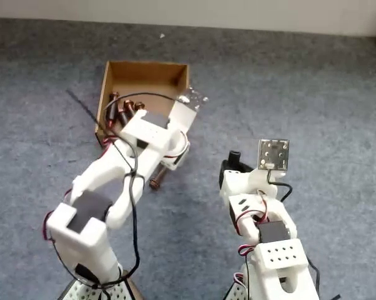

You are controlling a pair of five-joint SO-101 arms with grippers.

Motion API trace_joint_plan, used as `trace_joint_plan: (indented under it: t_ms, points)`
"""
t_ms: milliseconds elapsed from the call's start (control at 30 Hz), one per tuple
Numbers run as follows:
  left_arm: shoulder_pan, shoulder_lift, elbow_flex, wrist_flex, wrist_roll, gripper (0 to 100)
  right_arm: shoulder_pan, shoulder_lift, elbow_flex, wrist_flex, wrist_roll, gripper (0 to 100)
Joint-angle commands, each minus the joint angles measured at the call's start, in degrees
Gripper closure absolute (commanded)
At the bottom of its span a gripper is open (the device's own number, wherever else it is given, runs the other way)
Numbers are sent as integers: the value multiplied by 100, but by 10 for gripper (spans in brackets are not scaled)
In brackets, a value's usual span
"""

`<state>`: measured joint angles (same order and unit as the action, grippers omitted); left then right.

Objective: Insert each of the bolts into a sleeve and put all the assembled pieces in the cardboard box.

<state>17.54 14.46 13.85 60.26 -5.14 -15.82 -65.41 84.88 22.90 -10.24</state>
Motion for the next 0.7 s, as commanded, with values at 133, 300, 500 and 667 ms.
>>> trace_joint_plan:
  t_ms: [133, 300, 500, 667]
  points:
    - [22, 910, -857, 62, 62, 938, 66, -136, -40, -136, -26, 995]
    - [66, 963, -1024, 299, 70, 994, 66, -136, -40, -136, -26, 995]
    - [75, 374, -954, 870, 677, 994, 66, -136, -40, -136, -26, 995]
    - [48, -356, -637, 1073, 738, 994, 66, -136, -40, -136, -18, 995]
